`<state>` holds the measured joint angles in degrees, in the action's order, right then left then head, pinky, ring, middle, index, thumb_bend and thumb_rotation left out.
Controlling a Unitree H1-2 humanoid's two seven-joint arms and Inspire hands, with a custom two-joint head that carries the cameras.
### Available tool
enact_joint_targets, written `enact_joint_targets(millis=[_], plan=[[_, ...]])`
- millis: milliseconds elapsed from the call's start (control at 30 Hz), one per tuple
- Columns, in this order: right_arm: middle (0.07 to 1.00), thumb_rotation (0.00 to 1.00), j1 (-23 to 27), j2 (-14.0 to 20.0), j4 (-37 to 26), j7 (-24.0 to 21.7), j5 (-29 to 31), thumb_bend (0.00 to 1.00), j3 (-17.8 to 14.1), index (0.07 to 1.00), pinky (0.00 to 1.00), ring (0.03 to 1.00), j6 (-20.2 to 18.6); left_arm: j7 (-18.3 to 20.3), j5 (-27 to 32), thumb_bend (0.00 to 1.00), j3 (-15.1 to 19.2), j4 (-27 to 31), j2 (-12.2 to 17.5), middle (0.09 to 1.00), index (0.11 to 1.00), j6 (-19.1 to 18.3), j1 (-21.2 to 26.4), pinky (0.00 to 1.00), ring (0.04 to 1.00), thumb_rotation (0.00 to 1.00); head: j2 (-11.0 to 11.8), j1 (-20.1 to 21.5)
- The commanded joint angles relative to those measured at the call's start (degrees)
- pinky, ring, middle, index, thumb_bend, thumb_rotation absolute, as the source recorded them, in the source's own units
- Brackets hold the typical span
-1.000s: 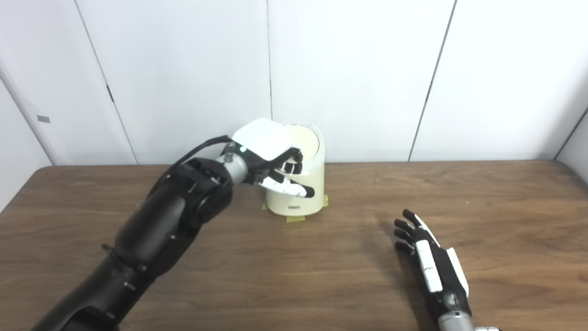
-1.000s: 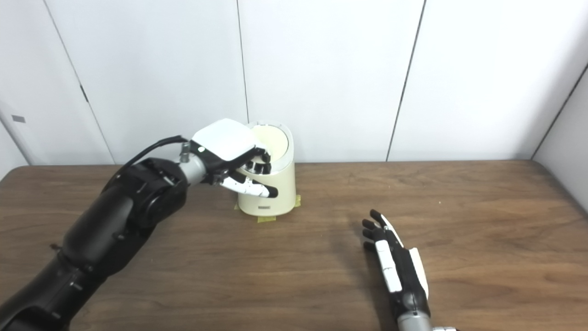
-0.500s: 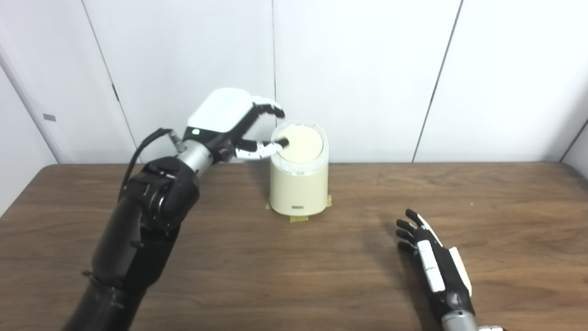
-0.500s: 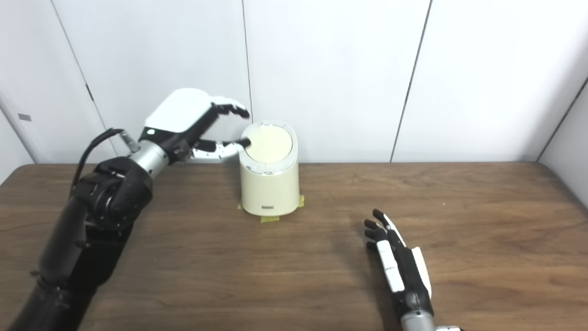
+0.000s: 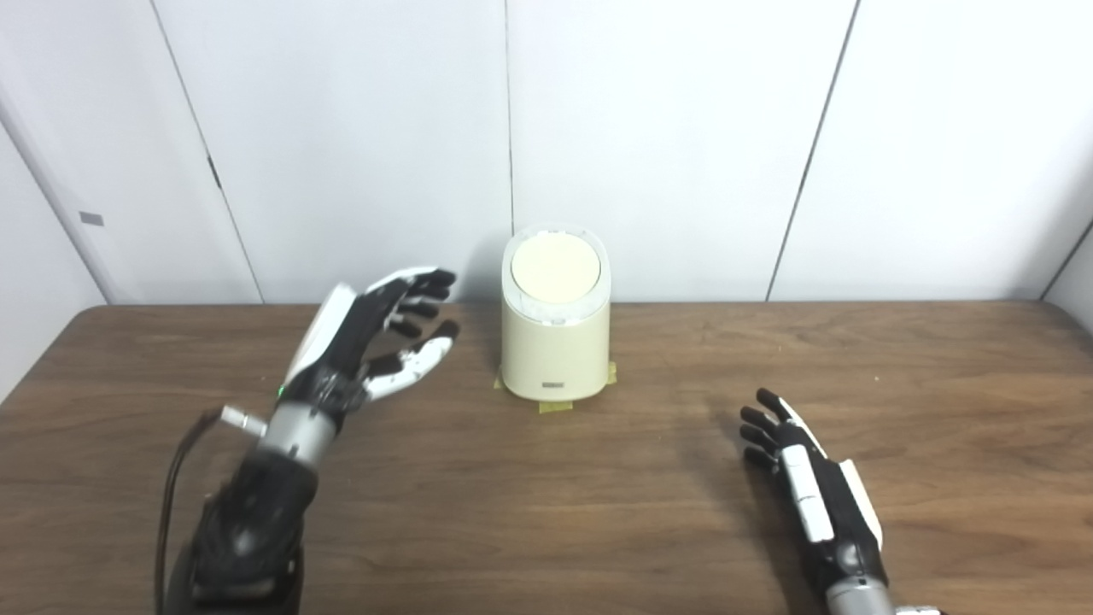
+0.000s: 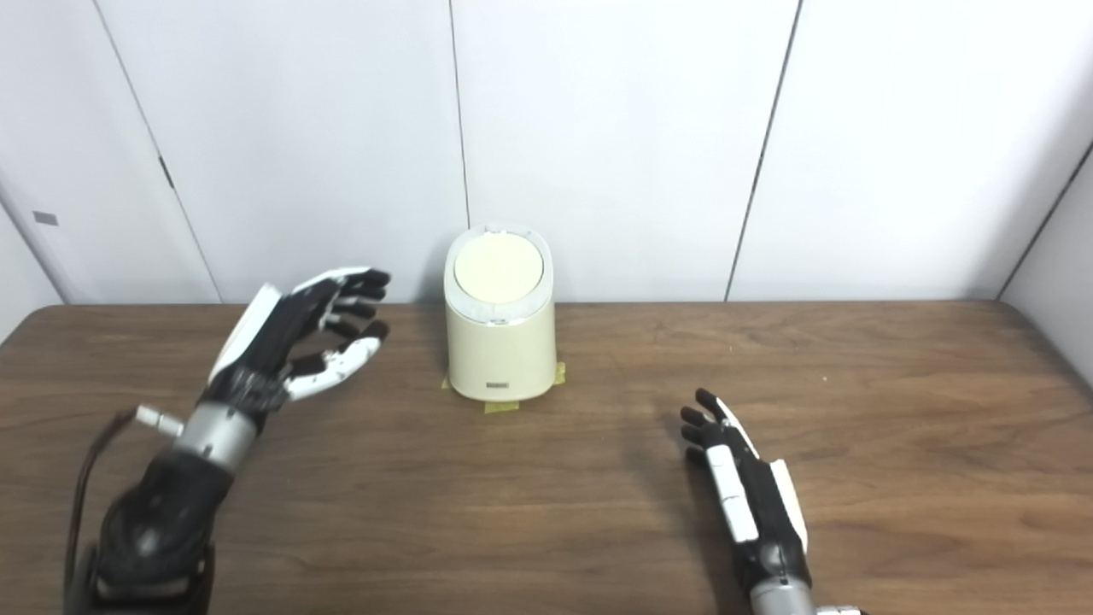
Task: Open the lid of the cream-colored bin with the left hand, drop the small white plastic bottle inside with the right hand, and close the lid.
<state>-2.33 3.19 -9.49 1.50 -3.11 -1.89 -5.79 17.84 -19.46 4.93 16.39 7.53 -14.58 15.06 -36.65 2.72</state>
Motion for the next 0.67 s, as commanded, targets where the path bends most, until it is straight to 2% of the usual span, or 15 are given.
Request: enact_joint_targets(millis=[0, 100, 167, 267, 400, 467, 567, 633], plan=[[0.858, 1.0, 0.9, -0.1, -1.4, -0.2, 1.4, 0.54, -0.6, 0.897, 0.82, 0.849, 3.2, -1.9, 3.9, 0.32, 0.6, 1.7, 0.1, 0.816, 0.848, 1.1, -0.2, 0.71, 0.779, 0.32, -0.1, 0.0], [0.851, 1.0, 0.8, 0.0, -1.1, -0.5, 2.9, 0.56, -1.0, 0.882, 0.82, 0.844, 4.0, -3.7, 6.9, 0.27, 1.6, 2.0, -0.5, 0.834, 0.875, 2.5, -4.6, 0.71, 0.794, 0.35, -0.3, 0.0], [0.848, 1.0, 0.7, 0.1, -1.1, -0.4, 3.1, 0.58, -1.0, 0.875, 0.81, 0.843, 4.3, -5.0, 8.5, 0.28, 2.4, 2.8, -1.0, 0.847, 0.895, 1.7, -7.2, 0.75, 0.809, 0.48, -0.5, -0.1], [0.848, 1.0, 0.3, 0.1, -1.2, -0.6, 4.2, 0.61, -1.5, 0.869, 0.8, 0.843, 4.7, -5.9, 12.2, 0.29, 3.2, 2.8, -1.5, 0.86, 0.911, 1.7, -10.9, 0.79, 0.827, 0.59, -0.5, -0.2], [0.846, 1.0, -0.2, 0.4, -1.5, -0.7, 4.5, 0.64, -1.6, 0.863, 0.78, 0.84, 4.9, -7.4, 15.3, 0.29, 3.3, 3.1, -2.0, 0.862, 0.916, 1.7, -14.1, 0.83, 0.841, 0.58, -0.7, 0.1], [0.85, 1.0, -0.4, 0.5, -1.8, -0.9, 4.8, 0.64, -1.7, 0.864, 0.79, 0.845, 4.8, -8.0, 15.9, 0.31, 3.0, 2.9, -1.9, 0.872, 0.93, 2.4, -14.9, 0.85, 0.856, 0.61, -0.8, 0.0], [0.852, 1.0, -0.7, 0.8, -2.2, -1.1, 4.9, 0.66, -1.8, 0.865, 0.79, 0.844, 4.8, -8.6, 15.2, 0.3, 2.2, 2.7, -1.3, 0.88, 0.948, 3.0, -16.2, 0.86, 0.868, 0.63, -1.1, -0.2], [0.852, 1.0, -0.9, 1.1, -2.5, -1.2, 4.6, 0.66, -1.9, 0.866, 0.79, 0.843, 4.3, -9.5, 14.2, 0.29, 1.5, 2.6, -1.2, 0.882, 0.953, 3.8, -17.2, 0.86, 0.869, 0.61, -1.2, -0.3]])
